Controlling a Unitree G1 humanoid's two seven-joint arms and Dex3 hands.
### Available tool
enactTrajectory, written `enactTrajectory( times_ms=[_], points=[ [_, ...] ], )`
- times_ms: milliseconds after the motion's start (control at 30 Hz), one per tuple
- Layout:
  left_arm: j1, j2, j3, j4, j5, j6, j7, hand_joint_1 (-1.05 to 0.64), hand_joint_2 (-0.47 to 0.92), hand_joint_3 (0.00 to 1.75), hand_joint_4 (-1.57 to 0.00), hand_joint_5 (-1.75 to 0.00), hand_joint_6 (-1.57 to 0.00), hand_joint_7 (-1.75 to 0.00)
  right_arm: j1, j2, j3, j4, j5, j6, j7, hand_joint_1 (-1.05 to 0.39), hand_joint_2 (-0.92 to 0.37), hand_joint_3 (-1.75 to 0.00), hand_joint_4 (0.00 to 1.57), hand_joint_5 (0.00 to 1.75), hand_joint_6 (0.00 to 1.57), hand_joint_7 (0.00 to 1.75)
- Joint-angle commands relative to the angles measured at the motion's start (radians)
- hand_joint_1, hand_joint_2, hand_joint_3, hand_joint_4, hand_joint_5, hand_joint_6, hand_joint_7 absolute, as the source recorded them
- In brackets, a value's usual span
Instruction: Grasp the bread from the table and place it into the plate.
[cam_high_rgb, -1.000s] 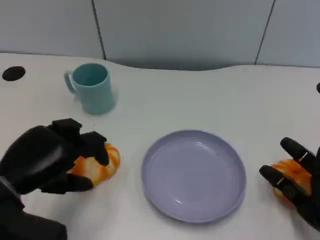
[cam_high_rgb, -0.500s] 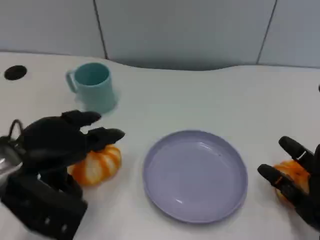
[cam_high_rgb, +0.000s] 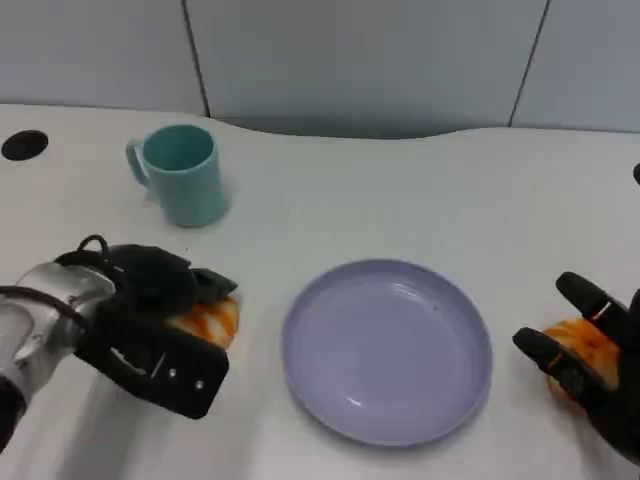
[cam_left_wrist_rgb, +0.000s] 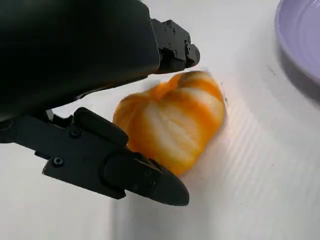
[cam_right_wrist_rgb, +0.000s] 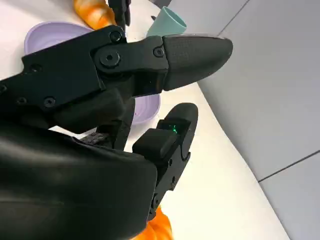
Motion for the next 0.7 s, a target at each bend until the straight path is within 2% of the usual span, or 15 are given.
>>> enactTrajectory(
  times_ms=[33,167,200,367,400,500,667,700],
  points=[
    [-0.081,-0.045,-0.062,0.152,0.027,0.017,0.06,-0.84,0.84,0.02,0.0,0.0,-0.06,-0.02,0.007,-0.017,-0.008,-0.011,0.008,0.007,0.001,-0.34,-0.92,-0.29,0.53,0.91,0.67,0.41],
    [-0.116,-0.081,-0.112,0.255,0.049,0.042,0.119,-0.94,0.88,0.03,0.0,0.0,-0.06,-0.01,0.009,-0.018,-0.011,-0.012,0.012,0.005,0.011,-0.34,-0.92,-0.29,0.53,0.92,0.65,0.42],
    [-0.121,-0.089,-0.12,0.277,0.05,0.047,0.137,-0.92,0.88,0.02,0.0,0.0,-0.06,-0.01,0.009,-0.018,-0.013,-0.011,0.014,0.006,0.01,-0.34,-0.92,-0.29,0.52,0.92,0.64,0.41],
    [-0.116,-0.122,-0.134,0.382,0.027,0.046,0.286,-0.68,0.87,0.01,-0.17,-0.08,-0.14,-0.03,0.012,-0.016,-0.018,-0.028,0.019,0.018,-0.001,-0.33,-0.92,-0.3,0.52,0.93,0.63,0.43],
    [-0.114,-0.127,-0.132,0.399,0.019,0.045,0.311,-0.58,0.87,0.01,-0.2,-0.1,-0.16,-0.03,0.013,-0.017,-0.018,-0.03,0.019,0.019,-0.001,-0.33,-0.92,-0.3,0.51,0.94,0.63,0.43],
    [-0.107,-0.137,-0.128,0.433,0.001,0.041,0.375,-0.49,0.86,0.0,-0.26,-0.13,-0.2,-0.04,0.016,-0.018,-0.021,-0.036,0.023,0.024,-0.004,-0.33,-0.92,-0.31,0.51,0.94,0.61,0.43],
    [-0.109,-0.15,-0.116,0.469,-0.042,0.052,0.396,-0.27,0.88,0.01,-0.35,-0.22,-0.36,-0.09,0.018,-0.019,-0.022,-0.043,0.022,0.025,-0.007,-0.34,-0.92,-0.33,0.51,0.94,0.61,0.44],
    [-0.11,-0.151,-0.116,0.473,-0.048,0.055,0.397,-0.25,0.9,0.02,-0.34,-0.34,-0.4,-0.15,0.019,-0.02,-0.021,-0.044,0.02,0.024,-0.006,-0.34,-0.92,-0.33,0.5,0.94,0.6,0.44]
  ],
)
